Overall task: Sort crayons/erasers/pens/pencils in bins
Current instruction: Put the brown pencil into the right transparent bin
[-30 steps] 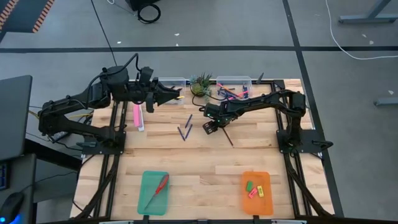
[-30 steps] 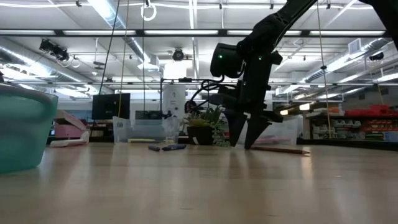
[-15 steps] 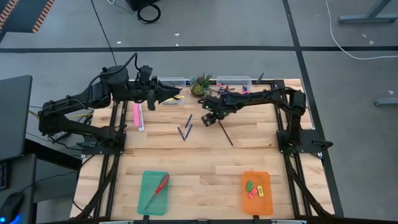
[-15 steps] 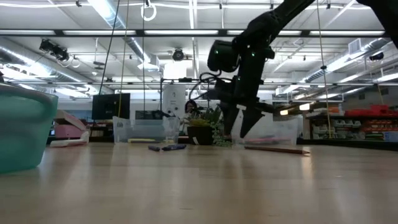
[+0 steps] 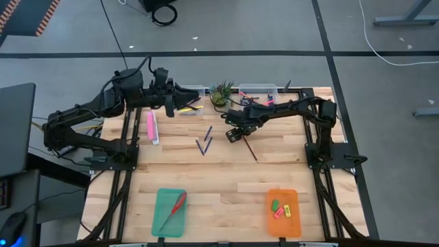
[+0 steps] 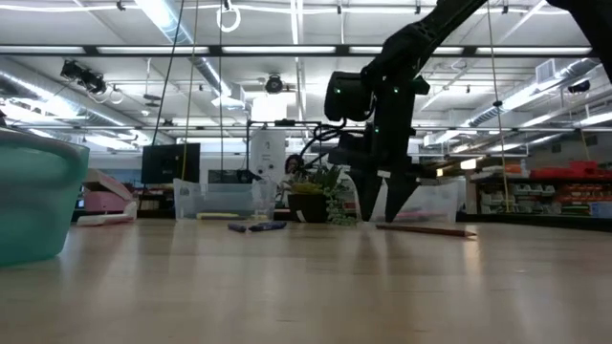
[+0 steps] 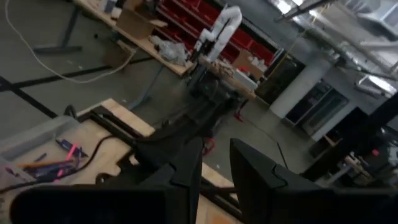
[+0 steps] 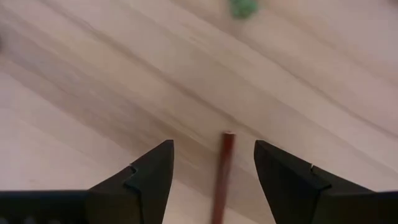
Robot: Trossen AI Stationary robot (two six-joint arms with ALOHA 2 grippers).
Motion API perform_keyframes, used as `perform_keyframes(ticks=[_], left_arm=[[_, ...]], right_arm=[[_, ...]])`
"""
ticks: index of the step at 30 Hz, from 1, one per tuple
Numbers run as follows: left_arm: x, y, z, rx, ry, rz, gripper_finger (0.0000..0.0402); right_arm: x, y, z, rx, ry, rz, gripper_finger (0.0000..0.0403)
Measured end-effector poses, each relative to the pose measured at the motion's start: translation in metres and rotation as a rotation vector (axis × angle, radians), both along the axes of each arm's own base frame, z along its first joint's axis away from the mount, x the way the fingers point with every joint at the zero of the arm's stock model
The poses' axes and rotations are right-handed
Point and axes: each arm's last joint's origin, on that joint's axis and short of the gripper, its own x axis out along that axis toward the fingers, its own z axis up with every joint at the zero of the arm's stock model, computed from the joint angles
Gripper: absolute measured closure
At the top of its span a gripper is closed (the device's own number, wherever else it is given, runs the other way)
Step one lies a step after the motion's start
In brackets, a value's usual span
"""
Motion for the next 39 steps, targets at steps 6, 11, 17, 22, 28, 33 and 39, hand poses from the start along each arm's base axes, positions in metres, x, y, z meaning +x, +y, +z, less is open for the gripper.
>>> perform_keyframes(ticks=[6, 11, 17, 22, 28, 33, 39], left_arm=[[0.0, 0.004, 0.001, 0.001, -0.016, 0.02, 0.0315], [0.002, 0.002, 0.001, -0.03, -0.017, 0.006, 0.0315], [0.004, -0.005, 0.0, -0.065, -0.016, -0.024, 0.0315], [0.005, -0.01, 0.0, -0.096, -0.021, -0.026, 0.0323], [0.005, -0.013, 0.0, -0.104, -0.022, -0.039, 0.0322], [0.005, -0.013, 0.0, -0.094, -0.02, -0.039, 0.0326], [0.005, -0.013, 0.0, -0.088, -0.019, -0.037, 0.0327]], right_arm=[[-0.006, 0.003, -0.021, 0.012, 0.038, -0.037, 0.0182], [-0.004, 0.01, -0.025, -0.003, 0.054, -0.023, 0.0201], [-0.004, 0.011, -0.026, -0.009, 0.062, -0.022, 0.024], [-0.004, 0.012, -0.026, -0.005, 0.072, -0.001, 0.028], [-0.006, 0.007, -0.026, -0.001, 0.083, 0.031, 0.033], [-0.007, 0.006, -0.026, 0.017, 0.082, 0.035, 0.0355], [-0.007, 0.006, -0.024, 0.009, 0.08, 0.056, 0.0363]])
